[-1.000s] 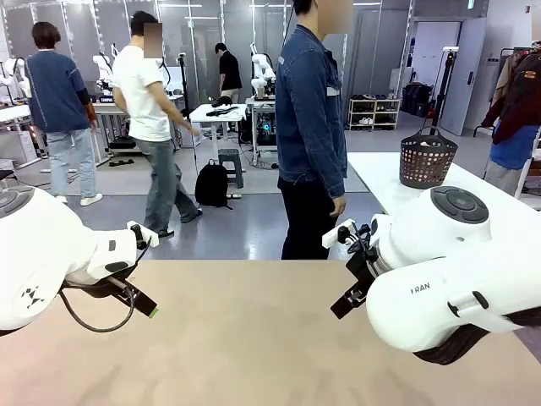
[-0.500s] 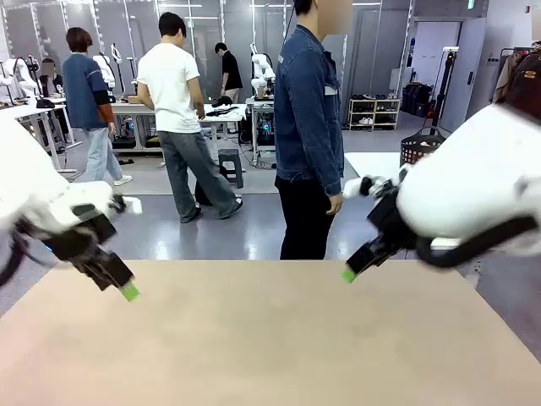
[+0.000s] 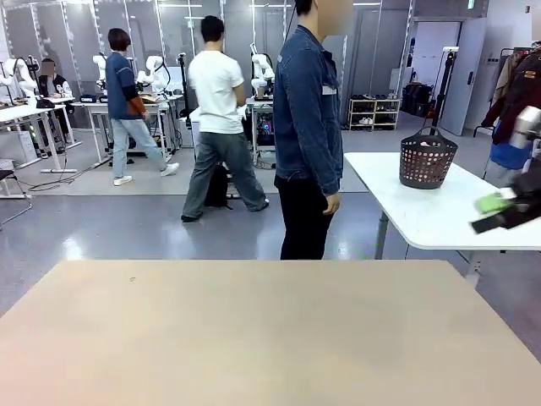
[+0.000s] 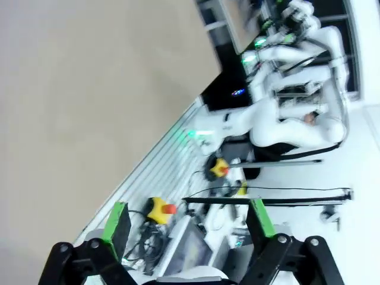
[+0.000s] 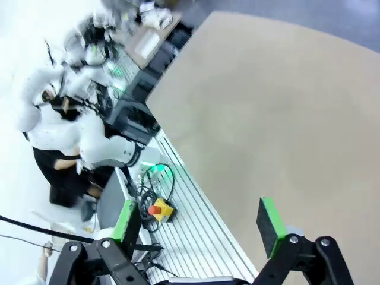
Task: Fold the towel.
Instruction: Grab the top end of the 100 cm Hotel Towel extended by the human.
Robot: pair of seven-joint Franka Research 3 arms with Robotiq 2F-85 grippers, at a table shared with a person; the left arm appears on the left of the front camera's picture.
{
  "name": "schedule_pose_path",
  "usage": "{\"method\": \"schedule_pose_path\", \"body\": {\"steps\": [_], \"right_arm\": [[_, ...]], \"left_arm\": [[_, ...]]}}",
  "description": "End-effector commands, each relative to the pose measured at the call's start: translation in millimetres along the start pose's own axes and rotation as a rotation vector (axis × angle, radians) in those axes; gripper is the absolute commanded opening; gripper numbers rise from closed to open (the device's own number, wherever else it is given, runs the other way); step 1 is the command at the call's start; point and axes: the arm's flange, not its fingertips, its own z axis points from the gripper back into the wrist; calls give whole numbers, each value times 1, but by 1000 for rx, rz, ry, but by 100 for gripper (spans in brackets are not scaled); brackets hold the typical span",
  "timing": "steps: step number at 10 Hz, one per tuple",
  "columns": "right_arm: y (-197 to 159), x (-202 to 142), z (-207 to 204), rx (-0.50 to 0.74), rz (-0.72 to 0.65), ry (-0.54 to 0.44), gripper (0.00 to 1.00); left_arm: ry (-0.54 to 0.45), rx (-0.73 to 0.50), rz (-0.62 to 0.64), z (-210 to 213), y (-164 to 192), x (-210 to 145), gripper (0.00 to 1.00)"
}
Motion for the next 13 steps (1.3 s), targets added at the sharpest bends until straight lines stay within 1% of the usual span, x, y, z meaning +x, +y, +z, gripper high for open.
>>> {"method": "schedule_pose_path", "body": {"steps": [1, 2, 3, 4, 5, 8, 9, 13], "right_arm": [[-37, -12, 34, 28, -57, -78, 100], [-48, -23, 56, 16, -91, -142, 100], [-55, -35, 71, 43, -103, -192, 100], [-59, -48, 83, 44, -108, -224, 100], [-62, -58, 91, 42, -114, -245, 100], [-55, -64, 99, 6, -135, -267, 100], [-64, -69, 100, 22, -157, -256, 100], [-64, -69, 100, 22, -157, -256, 100]], "left_arm": [[-111, -130, 56, 43, 33, -11, 100], [-149, -190, 71, 67, 49, -23, 100], [-208, -227, 84, 85, 61, -35, 100], [-248, -233, 60, 97, 65, -49, 100], [-276, -220, 70, 101, 65, -57, 100], [-278, -175, 38, 102, 50, -61, 100], [-288, -200, 84, 105, 67, -67, 100], [-288, -200, 84, 105, 67, -67, 100]]}}
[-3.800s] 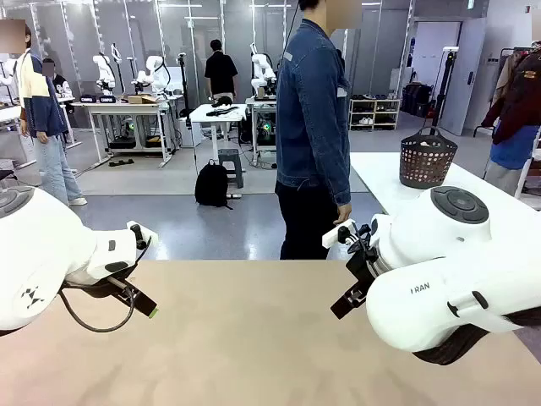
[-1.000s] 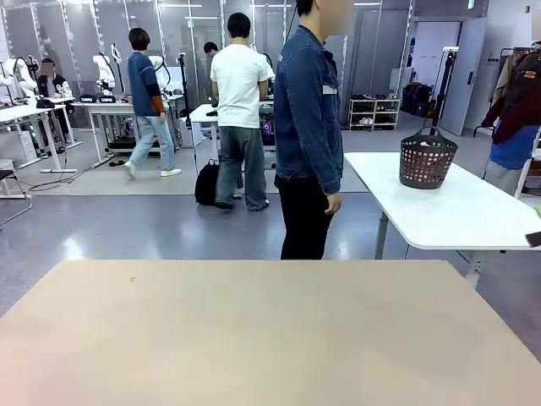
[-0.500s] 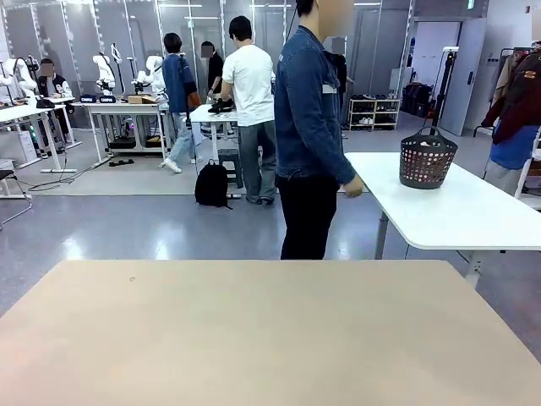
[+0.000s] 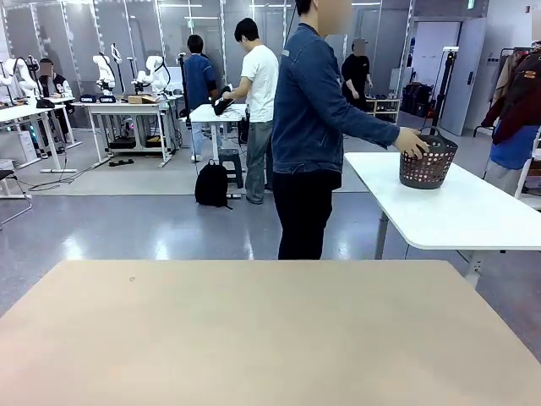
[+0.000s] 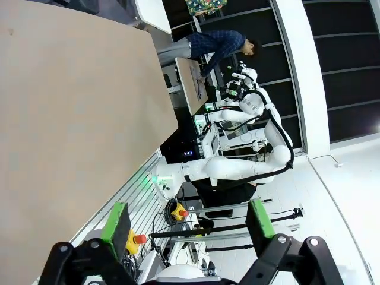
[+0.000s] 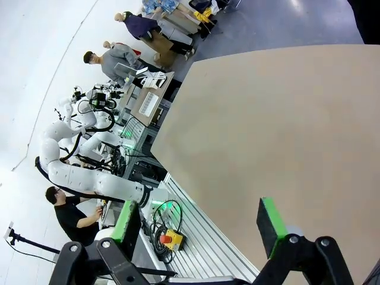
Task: Fold the towel.
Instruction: Grab the top end of the 100 cm Hotel Towel extended by the human.
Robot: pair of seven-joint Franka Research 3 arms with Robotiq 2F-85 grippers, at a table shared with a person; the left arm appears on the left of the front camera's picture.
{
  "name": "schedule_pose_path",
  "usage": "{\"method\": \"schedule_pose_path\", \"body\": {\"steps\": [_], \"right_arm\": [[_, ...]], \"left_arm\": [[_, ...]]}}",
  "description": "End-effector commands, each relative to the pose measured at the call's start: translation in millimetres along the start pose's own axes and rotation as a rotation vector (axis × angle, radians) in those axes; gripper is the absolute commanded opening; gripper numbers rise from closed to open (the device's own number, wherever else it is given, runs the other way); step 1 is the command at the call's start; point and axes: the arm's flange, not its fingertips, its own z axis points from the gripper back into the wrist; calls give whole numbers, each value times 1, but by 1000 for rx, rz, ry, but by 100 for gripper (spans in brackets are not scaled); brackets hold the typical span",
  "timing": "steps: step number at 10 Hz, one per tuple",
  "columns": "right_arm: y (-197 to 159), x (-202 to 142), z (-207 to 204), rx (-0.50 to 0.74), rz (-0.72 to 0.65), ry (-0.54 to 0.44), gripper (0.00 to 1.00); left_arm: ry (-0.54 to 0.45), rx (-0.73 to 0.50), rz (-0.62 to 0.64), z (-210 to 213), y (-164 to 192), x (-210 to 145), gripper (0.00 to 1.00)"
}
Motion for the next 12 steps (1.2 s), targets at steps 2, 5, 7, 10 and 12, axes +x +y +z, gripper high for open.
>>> {"method": "schedule_pose_path", "body": {"steps": [2, 5, 7, 10, 12], "right_arm": [[1, 1, 0, 14, 13, -8, 100], [1, 1, 0, 14, 13, -8, 100], [1, 1, 0, 14, 13, -8, 100], [1, 1, 0, 14, 13, -8, 100], [1, 1, 0, 14, 13, -8, 100]], "left_arm": [[0, -6, -9, 0, -2, 0, 100], [0, -6, -9, 0, -2, 0, 100], [0, -6, -9, 0, -2, 0, 100], [0, -6, -9, 0, -2, 0, 100], [0, -6, -9, 0, -2, 0, 100]]}}
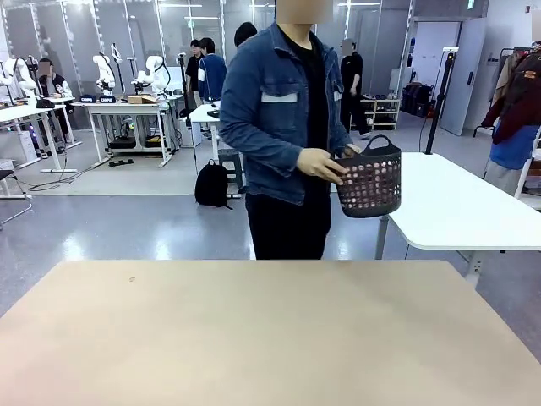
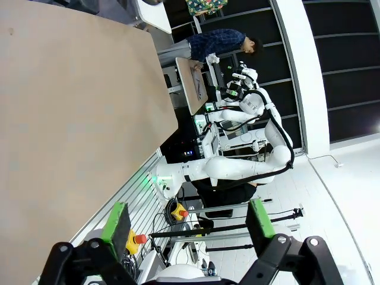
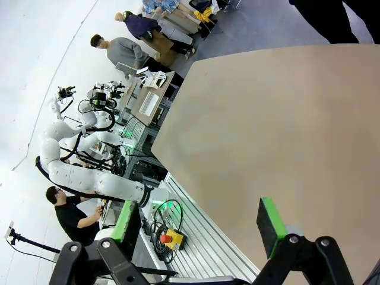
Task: Fold the towel.
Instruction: Grab the top end of the 100 cm Hotel Towel extended by the human.
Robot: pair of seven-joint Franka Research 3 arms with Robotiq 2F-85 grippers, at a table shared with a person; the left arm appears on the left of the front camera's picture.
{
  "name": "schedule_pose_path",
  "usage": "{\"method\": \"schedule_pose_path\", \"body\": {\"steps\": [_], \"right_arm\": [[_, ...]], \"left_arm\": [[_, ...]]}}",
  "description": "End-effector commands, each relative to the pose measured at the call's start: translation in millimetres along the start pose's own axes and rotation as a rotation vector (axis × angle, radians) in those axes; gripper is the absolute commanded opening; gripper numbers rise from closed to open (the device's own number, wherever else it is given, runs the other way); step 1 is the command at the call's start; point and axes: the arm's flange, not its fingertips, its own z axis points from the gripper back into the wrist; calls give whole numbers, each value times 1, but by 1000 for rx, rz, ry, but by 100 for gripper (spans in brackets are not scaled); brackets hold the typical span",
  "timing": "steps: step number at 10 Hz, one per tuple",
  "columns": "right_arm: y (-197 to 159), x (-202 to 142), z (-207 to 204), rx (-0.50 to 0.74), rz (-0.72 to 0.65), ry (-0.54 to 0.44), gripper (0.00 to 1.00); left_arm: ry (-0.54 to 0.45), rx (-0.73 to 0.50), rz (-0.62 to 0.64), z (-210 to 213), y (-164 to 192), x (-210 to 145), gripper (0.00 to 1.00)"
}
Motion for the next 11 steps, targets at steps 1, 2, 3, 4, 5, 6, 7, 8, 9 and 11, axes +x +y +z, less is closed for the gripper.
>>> {"method": "schedule_pose_path", "body": {"steps": [1, 2, 3, 4, 5, 6, 7, 8, 9, 11], "right_arm": [[0, 1, 0, 14, 14, -10, 100], [0, 1, 0, 14, 14, -10, 100], [0, 1, 0, 14, 14, -10, 100], [0, 1, 0, 14, 14, -10, 100], [0, 1, 0, 14, 14, -10, 100], [0, 1, 0, 14, 14, -10, 100], [0, 1, 0, 14, 14, -10, 100], [0, 1, 0, 14, 14, -10, 100], [0, 1, 0, 14, 14, -10, 100], [0, 1, 0, 14, 14, -10, 100]], "left_arm": [[-1, -7, -9, 1, -1, 0, 100], [-1, -7, -9, 1, -1, 0, 100], [-1, -7, -9, 1, -1, 0, 100], [-1, -7, -9, 1, -1, 0, 100], [-1, -7, -9, 1, -1, 0, 100], [-1, -7, -9, 1, -1, 0, 100], [-1, -7, -9, 1, -1, 0, 100], [-1, -7, -9, 1, -1, 0, 100], [-1, -7, -9, 1, -1, 0, 100], [-1, -7, -9, 1, -1, 0, 100]]}}
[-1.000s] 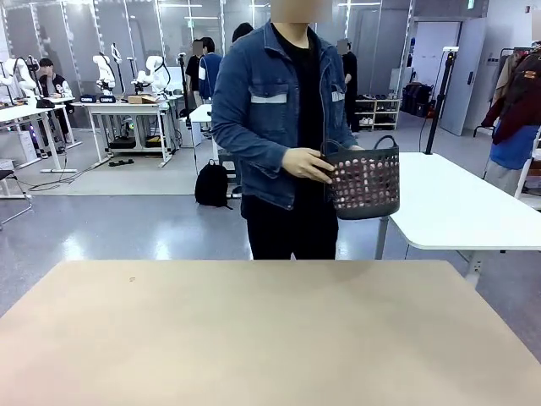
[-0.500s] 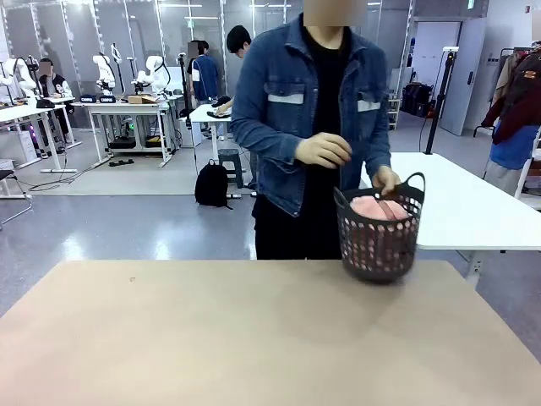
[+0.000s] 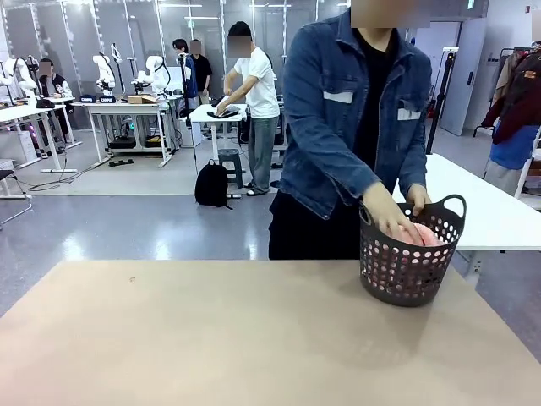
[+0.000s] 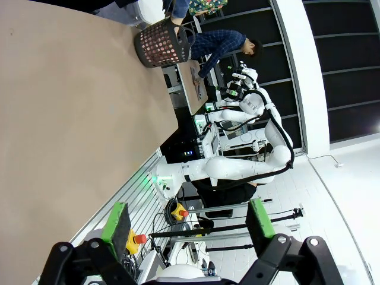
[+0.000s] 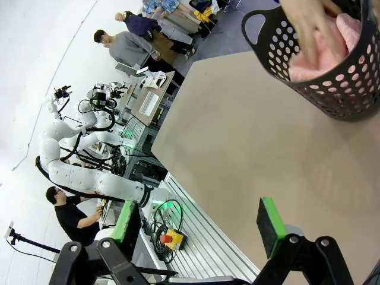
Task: Fold the towel.
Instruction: Grab the top end of the 100 cm Hotel Towel extended by the human.
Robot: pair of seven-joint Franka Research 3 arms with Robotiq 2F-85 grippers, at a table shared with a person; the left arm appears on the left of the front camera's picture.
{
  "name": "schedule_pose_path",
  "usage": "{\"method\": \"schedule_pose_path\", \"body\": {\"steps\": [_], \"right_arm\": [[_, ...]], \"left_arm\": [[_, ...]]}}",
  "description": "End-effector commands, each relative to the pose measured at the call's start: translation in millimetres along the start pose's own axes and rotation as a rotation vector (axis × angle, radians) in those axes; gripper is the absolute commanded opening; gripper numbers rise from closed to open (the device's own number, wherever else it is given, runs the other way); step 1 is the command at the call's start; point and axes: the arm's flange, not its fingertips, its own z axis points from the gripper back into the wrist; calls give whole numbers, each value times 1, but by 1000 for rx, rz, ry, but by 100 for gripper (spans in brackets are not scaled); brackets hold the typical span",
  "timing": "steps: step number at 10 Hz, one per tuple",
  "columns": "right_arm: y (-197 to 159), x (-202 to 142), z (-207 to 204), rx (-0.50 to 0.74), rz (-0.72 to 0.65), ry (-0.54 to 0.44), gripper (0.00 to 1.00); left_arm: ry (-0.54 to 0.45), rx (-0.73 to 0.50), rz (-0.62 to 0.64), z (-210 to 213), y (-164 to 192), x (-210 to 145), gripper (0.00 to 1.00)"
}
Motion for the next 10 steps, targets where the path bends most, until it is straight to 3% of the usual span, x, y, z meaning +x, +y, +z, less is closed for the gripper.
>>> {"method": "schedule_pose_path", "body": {"steps": [1, 10], "right_arm": [[0, 1, 0, 14, 14, -10, 100], [0, 1, 0, 14, 14, -10, 100]], "left_arm": [[-1, -7, -9, 1, -1, 0, 100], [-1, -7, -9, 1, -1, 0, 100]]}}
